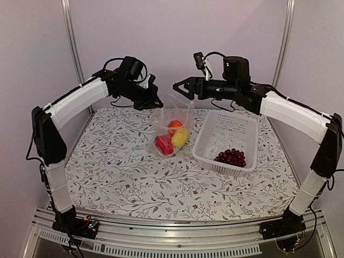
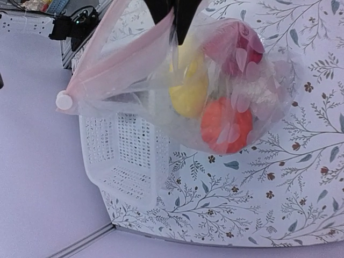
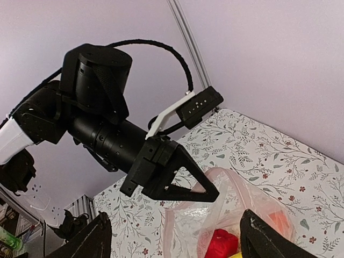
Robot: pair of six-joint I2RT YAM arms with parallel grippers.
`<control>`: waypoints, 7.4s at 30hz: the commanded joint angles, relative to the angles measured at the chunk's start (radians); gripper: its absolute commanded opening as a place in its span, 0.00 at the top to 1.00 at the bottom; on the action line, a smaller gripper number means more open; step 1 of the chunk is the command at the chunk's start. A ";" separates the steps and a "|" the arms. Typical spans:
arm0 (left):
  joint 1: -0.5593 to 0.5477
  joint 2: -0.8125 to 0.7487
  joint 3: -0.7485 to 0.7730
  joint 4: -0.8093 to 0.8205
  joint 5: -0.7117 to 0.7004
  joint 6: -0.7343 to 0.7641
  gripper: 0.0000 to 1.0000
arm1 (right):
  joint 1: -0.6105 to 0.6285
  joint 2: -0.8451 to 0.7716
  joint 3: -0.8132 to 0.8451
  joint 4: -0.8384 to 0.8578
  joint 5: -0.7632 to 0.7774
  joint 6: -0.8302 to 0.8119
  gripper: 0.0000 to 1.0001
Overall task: Place the food in the zip-top bag and seal the zipper
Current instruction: Adjust the fake fruit in the bin, then pick up the fake fruit from the bin, then place the fake fruit in the zipper food storage bag.
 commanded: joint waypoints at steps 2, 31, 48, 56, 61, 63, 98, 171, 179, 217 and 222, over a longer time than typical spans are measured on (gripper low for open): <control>0.014 -0.028 -0.036 0.035 0.014 -0.007 1.00 | -0.003 -0.125 -0.055 -0.118 0.093 -0.038 0.16; 0.033 -0.013 -0.024 0.028 0.032 0.004 1.00 | -0.160 -0.154 -0.318 -0.895 0.390 -0.055 0.32; 0.031 -0.040 -0.069 0.029 0.052 -0.006 1.00 | -0.124 0.118 -0.193 -1.000 0.664 -0.161 0.29; 0.031 -0.048 -0.078 0.028 0.058 -0.005 1.00 | -0.126 0.243 -0.116 -0.962 0.750 -0.180 0.27; 0.031 -0.043 -0.069 0.028 0.067 -0.010 1.00 | -0.165 0.317 -0.025 -0.920 0.677 -0.159 0.27; 0.031 -0.042 -0.067 0.029 0.070 -0.010 1.00 | -0.202 0.313 -0.033 -0.880 0.616 -0.133 0.28; 0.031 -0.028 -0.075 0.031 0.079 -0.019 1.00 | -0.230 0.239 -0.056 -0.962 0.554 -0.223 0.52; 0.028 -0.013 -0.067 0.035 0.087 -0.046 1.00 | -0.192 -0.027 0.429 -0.707 -0.243 0.059 1.00; 0.020 -0.022 -0.051 0.058 0.067 -0.069 1.00 | -0.088 0.005 0.413 -0.742 -0.220 0.067 1.00; -0.072 -0.019 -0.010 0.065 0.097 0.029 1.00 | -0.008 0.361 0.707 -0.953 -0.034 0.229 1.00; -0.076 -0.021 -0.025 0.066 0.084 0.042 1.00 | -0.017 0.397 0.762 -0.954 -0.087 0.279 1.00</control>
